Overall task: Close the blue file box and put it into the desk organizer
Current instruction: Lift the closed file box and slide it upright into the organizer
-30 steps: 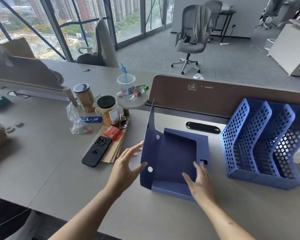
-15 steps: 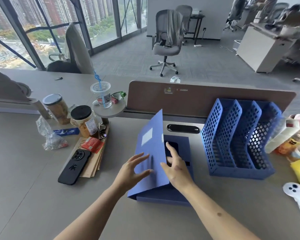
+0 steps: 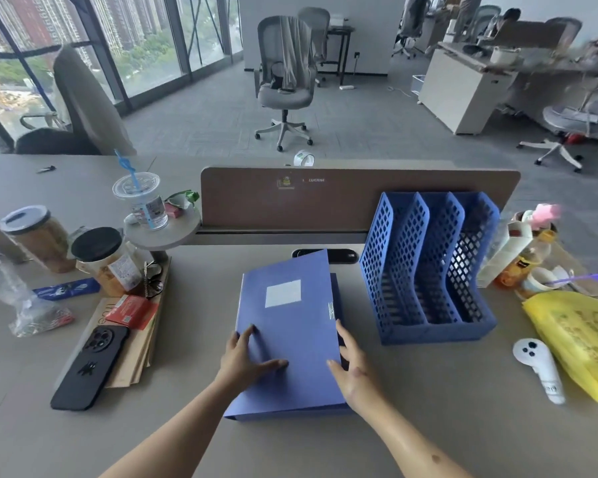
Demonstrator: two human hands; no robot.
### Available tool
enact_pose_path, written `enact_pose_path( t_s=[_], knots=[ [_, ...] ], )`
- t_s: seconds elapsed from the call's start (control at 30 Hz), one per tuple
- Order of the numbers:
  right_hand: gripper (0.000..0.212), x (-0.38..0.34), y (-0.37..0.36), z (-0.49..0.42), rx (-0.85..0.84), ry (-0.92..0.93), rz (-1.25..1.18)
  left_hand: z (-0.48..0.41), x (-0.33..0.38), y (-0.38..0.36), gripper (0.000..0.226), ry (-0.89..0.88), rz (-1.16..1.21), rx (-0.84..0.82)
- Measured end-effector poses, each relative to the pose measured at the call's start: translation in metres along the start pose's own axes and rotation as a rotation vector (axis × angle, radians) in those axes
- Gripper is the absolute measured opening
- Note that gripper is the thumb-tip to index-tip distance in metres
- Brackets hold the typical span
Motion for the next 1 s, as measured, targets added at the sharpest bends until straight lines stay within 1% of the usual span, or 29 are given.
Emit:
enact_pose_path(
  t_s=[0.17,0.3,0.47,0.57,0.7,0.77,0.9,1.0],
  knots=[
    [0.07,0.02,0.0,-0.001,0.002,0.016,0.033,-0.004,0.0,-0.016,0.116,0.065,-0.112,0.09],
    [0.082,0.04,-0.004,-0.008,0.011,-0.014,0.085,-0.006,-0.001,-0.024,0.11,0.079,-0.168,0.139],
    [0.086,0.06,-0.004,-0.019,-0.015,-0.137,-0.05,-0.005,0.004,-0.036,0.107,0.086,-0.246,0.166],
    [0.084,0.071,-0.004,-0.024,-0.022,-0.182,-0.102,-0.005,0.006,-0.045,0.108,0.097,-0.296,0.168],
    [0.073,0.075,0.001,-0.026,-0.056,-0.231,-0.125,-0.004,0.008,-0.052,0.108,0.12,-0.381,0.176],
    [0.071,0.078,0.002,-0.028,-0.083,-0.267,-0.074,-0.003,0.009,-0.053,0.107,0.123,-0.409,0.179],
    [0.074,0.077,0.007,-0.049,-0.14,-0.293,0.147,-0.004,0.008,-0.055,0.107,0.124,-0.477,0.177],
    [0.068,0.075,0.009,-0.063,-0.208,-0.278,0.412,-0.005,0.008,-0.054,0.107,0.125,-0.547,0.183]
  ],
)
Point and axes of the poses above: each hand's wrist, its own z-axis away from the middle knuckle, its own y-axis out of the back of the hand, x = y × z, the point moved 6 cm from there along -z, towards the middle knuckle, and after that the axes turned 10 degrees about z, right-handed, at the moved point
